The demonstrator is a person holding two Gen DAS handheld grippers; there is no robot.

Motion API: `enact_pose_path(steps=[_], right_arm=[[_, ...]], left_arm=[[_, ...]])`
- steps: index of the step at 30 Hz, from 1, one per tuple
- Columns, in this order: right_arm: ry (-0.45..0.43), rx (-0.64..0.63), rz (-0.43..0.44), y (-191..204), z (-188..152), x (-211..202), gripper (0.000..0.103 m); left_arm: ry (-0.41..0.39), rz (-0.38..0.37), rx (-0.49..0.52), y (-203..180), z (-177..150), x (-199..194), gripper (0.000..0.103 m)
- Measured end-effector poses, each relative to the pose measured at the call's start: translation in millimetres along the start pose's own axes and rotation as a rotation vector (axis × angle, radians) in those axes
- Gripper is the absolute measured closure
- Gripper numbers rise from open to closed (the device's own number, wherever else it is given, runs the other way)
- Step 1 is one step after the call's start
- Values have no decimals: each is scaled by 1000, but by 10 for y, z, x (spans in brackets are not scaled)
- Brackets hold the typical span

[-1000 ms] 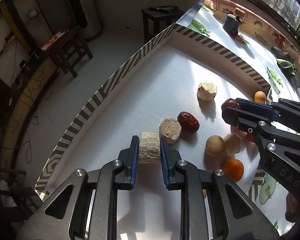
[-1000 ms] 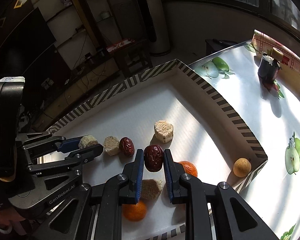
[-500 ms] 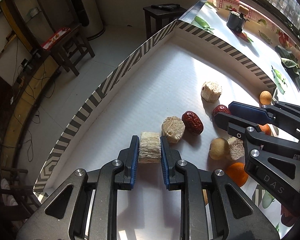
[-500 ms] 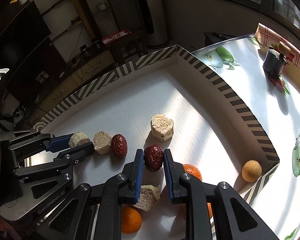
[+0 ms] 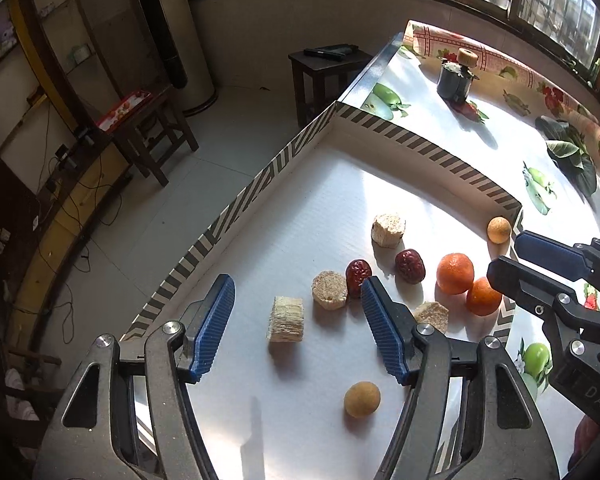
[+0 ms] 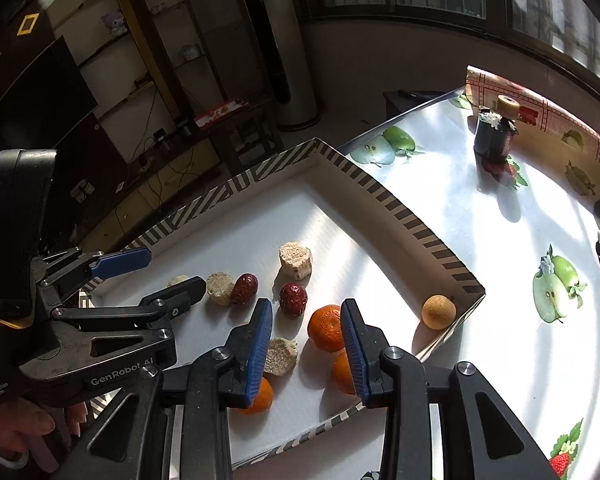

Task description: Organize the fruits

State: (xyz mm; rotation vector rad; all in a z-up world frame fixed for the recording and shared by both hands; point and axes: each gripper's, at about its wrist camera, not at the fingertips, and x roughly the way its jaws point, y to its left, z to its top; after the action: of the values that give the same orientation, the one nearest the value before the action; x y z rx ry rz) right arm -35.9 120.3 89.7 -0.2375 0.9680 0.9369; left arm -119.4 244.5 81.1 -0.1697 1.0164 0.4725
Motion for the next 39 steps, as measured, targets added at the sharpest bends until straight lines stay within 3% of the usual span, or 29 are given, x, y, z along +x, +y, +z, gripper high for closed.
enact_pose_path(steps=[10, 15, 19, 23, 28, 39], right_arm=[[-83, 70, -47, -215, -201, -545, 64], [-89, 84, -47, -300, -279, -658, 64], [-89, 80, -50, -311, -338, -700, 64], [-100, 83, -52, -312, -366, -753, 62], [-103, 97, -55, -342, -383, -780, 60], [-91, 106, -61, -334, -414, -758, 59]], left_arm=[[-115, -1, 36, -288, 83, -442, 37], [-119, -30, 34, -371, 61, -549, 37], [-117, 20, 57, -457, 41, -595, 37], [-123, 1, 49, -452, 19, -635, 37], [-128, 37, 67, -481, 10, -651, 37], [-118, 12, 54, -437, 8, -643, 37]])
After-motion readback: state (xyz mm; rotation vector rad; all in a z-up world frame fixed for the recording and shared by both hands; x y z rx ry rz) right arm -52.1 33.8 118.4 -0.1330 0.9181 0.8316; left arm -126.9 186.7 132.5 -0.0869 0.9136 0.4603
